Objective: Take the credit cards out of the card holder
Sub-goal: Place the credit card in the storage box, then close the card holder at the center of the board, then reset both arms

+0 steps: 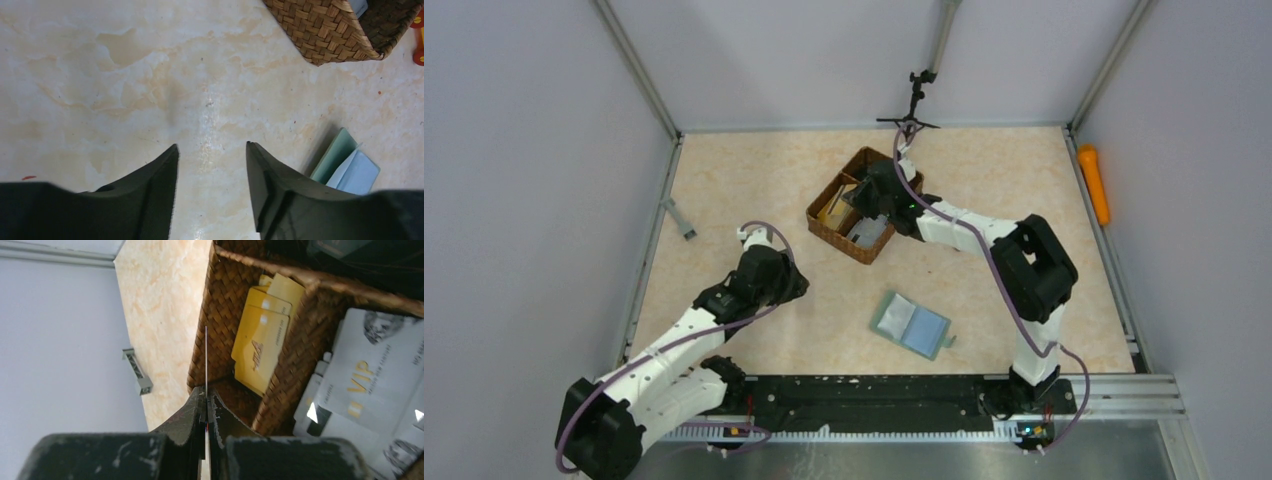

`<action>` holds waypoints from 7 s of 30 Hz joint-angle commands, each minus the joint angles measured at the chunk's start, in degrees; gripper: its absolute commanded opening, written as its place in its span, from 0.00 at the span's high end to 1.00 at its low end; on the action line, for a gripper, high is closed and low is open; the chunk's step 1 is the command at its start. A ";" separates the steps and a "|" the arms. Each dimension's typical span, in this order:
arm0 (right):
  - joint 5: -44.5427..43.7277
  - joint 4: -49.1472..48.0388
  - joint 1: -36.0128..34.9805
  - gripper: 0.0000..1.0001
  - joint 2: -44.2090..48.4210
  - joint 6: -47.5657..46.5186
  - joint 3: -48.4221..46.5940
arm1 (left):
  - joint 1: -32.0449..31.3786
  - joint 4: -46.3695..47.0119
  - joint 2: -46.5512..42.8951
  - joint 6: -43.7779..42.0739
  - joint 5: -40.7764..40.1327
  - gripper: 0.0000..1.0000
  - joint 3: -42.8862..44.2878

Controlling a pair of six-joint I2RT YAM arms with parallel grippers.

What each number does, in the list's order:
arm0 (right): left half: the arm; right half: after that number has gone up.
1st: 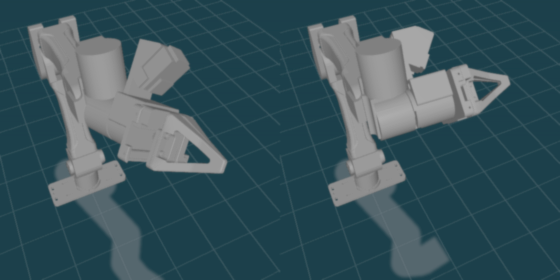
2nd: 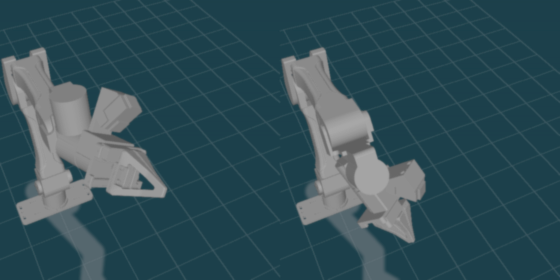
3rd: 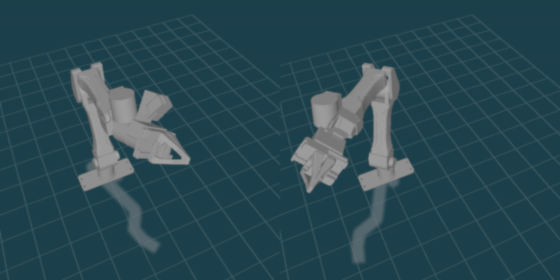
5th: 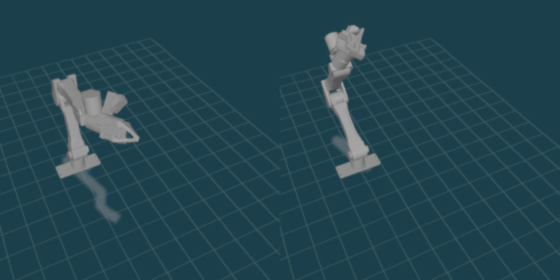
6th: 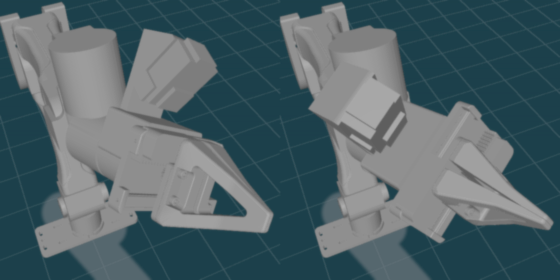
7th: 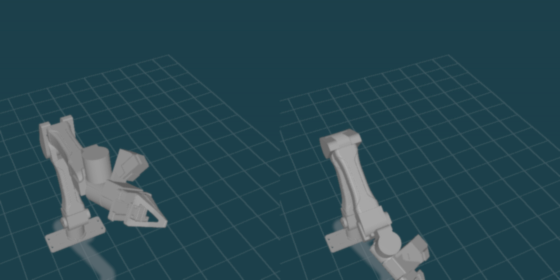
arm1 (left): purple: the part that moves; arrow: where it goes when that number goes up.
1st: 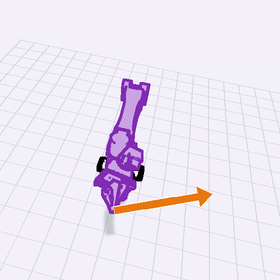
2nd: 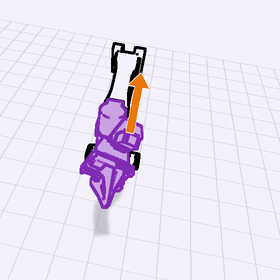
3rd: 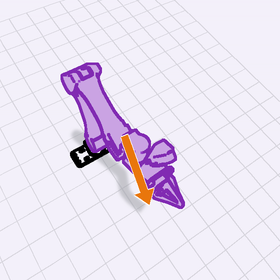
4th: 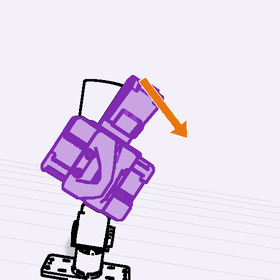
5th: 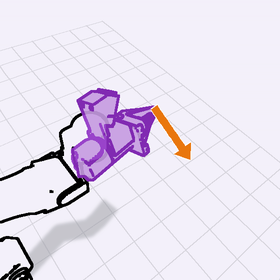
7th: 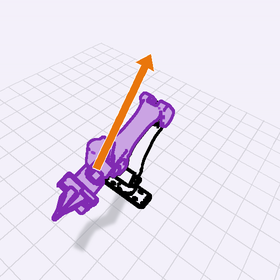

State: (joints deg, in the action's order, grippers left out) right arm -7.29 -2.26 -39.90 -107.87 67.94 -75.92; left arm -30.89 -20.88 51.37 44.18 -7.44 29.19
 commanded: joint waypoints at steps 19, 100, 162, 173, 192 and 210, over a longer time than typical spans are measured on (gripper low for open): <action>-6.28 6.34 0.62 0.29 -7.50 1.01 -14.53 | 5.49 4.78 -5.31 -6.13 2.85 0.22 1.51; 10.48 31.10 1.07 0.80 70.30 -15.30 50.68 | -24.12 21.20 47.96 -0.63 26.68 0.68 22.34; 5.01 26.59 1.58 1.00 50.92 -25.32 38.04 | -25.79 26.15 41.92 -0.47 20.48 0.87 19.10; 4.34 16.94 1.58 1.00 36.20 -25.39 44.87 | -25.78 20.00 48.14 0.18 16.45 0.91 20.94; 5.15 23.17 -2.99 1.00 52.85 -27.61 43.69 | -22.17 16.13 33.07 -1.58 19.62 0.87 20.54; -35.82 -20.51 15.19 0.11 61.69 -53.05 53.96 | 13.96 20.92 5.34 -19.50 -21.77 0.01 3.92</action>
State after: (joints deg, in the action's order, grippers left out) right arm -40.18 -5.52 -32.53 -41.67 22.57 -24.49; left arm -19.44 -12.80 58.89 32.53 -15.09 40.38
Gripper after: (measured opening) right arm 0.872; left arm 0.985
